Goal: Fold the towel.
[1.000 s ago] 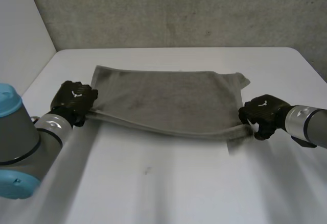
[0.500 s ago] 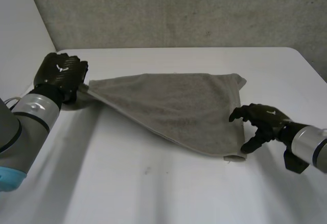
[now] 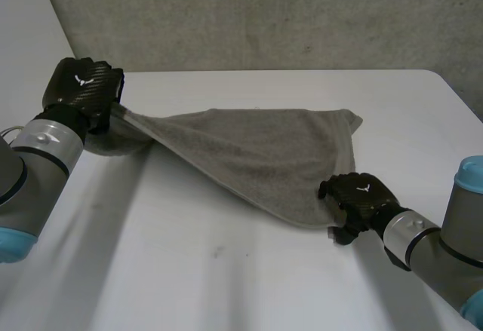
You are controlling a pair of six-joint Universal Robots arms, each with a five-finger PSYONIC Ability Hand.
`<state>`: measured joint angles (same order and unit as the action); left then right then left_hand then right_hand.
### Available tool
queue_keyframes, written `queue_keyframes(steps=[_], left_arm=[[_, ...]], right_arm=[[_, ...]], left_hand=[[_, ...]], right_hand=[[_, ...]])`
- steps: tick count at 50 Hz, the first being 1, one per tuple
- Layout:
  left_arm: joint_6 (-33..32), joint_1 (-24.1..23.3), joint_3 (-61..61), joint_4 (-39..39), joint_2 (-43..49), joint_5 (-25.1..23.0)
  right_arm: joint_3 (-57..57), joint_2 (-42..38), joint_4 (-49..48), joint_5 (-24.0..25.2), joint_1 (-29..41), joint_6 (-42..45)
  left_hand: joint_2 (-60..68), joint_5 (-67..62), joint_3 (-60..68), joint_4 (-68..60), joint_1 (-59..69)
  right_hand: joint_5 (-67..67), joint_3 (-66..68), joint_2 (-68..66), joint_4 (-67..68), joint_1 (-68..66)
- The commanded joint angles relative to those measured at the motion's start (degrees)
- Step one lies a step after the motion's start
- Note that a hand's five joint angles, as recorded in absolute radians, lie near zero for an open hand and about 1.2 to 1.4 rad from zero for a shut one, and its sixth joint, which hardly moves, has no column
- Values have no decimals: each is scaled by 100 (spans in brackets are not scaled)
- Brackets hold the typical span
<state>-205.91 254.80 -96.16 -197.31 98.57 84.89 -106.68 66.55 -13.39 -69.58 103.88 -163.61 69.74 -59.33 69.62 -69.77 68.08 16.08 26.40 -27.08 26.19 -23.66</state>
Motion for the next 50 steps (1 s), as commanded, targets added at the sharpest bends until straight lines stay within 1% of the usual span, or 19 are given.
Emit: queue_keyframes(steps=[1, 4, 6, 7, 10, 19, 20, 21, 25, 30, 31, 35, 40, 42, 43, 45, 46, 48, 50], left_arm=[[77, 25, 35, 0, 14, 1], [86, 34, 18, 0, 22, 1], [86, 43, -8, 0, 31, 1], [86, 43, -8, 0, 31, 1], [77, 43, -70, 9, 49, -8], [68, 34, -175, 185, 66, -8], [68, 34, -193, 211, 66, -8], [68, 34, -202, 228, 66, -8], [68, 34, -202, 290, 66, -8], [68, 34, -175, 343, 57, 1], [68, 26, -175, 343, 49, 1], [68, 17, -175, 387, 22, 1], [59, 17, -114, 615, -22, 53], [24, 17, -35, 842, -126, 141], [24, 17, -35, 844, -127, 141], [7, 17, 140, 1228, -494, 194], [7, 17, 141, 1230, -496, 194], [-63, 17, 394, 1895, -898, 177], [-159, 8, 552, 2351, -1092, 168]], right_arm=[[68, -89, -418, -372, -35, 330], [104, -98, -480, -434, -61, 339], [191, -107, -507, -539, -88, 321], [192, -107, -507, -539, -88, 321], [332, -72, -463, -539, -105, 251], [464, -115, -269, -504, -114, -31], [534, -185, -139, -487, -131, -170], [613, -316, 28, -452, -149, -293], [780, -554, 371, -381, -175, -469], [895, -775, 715, -240, -299, -532], [895, -757, 750, -188, -359, -549], [886, -599, 733, -135, -448, -549], [904, 166, 671, -109, -589, -382], [1008, 848, 732, -100, -685, -68], [1009, 851, 733, -100, -685, -66], [1289, 1699, 951, -82, -703, 450], [1290, 1704, 952, -82, -703, 453], [1736, 2351, 1616, -30, -720, 1143], [2034, 2607, 2073, -29, -790, 1530]], left_hand=[[1026, -1067, 1038, -1023, 1192], [1026, -1067, 1038, -1023, 1192], [1026, -1067, 1038, -1023, 1192], [1026, -1067, 1038, -1023, 1192], [1026, -1067, 1038, -1023, 1192], [1026, -1067, 1038, -1023, 1192], [1026, -1067, 1038, -1023, 1192], [1026, -1067, 1038, -1023, 1192], [1026, -1067, 1038, -1023, 1192], [1026, -1067, 1038, -1023, 1192], [1026, -1067, 1038, -1023, 1192], [1026, -1067, 1038, -1023, 1192], [1026, -1067, 1038, -1023, 1192], [1026, -1067, 1038, -1023, 1192], [1026, -1067, 1038, -1023, 1192], [1026, -1067, 1038, -1023, 1192], [1026, -1067, 1038, -1023, 1192], [1026, -1067, 1038, -1023, 1192], [1026, -1067, 1038, -1023, 1192]], right_hand=[[1358, 1326, -1259, 1347, -1601], [1663, 1631, -1564, 1652, -1906], [2651, 2619, -2552, 2640, -2894], [2656, 2624, -2556, 2645, -2898], [5203, 5171, -5104, 5192, -5446], [5392, 5360, -5292, 5381, -5634], [4615, 4583, -4515, 4604, -4857], [3158, 3126, -3059, 3147, -3401], [2842, 2810, -2742, 2831, -3084], [3632, 3599, -3532, 3620, -3874], [5014, 4981, -4914, 5003, -5256], [5392, 5360, -5292, 5381, -5634], [5392, 5360, -5292, 5381, -5634], [5392, 5360, -5292, 5381, -5634], [5392, 5360, -5292, 5381, -5634], [5392, 5360, -5292, 5381, -5634], [5392, 5360, -5292, 5381, -5634], [5392, 5360, -5292, 5381, -5634], [5392, 5360, -5292, 5381, -5634]])
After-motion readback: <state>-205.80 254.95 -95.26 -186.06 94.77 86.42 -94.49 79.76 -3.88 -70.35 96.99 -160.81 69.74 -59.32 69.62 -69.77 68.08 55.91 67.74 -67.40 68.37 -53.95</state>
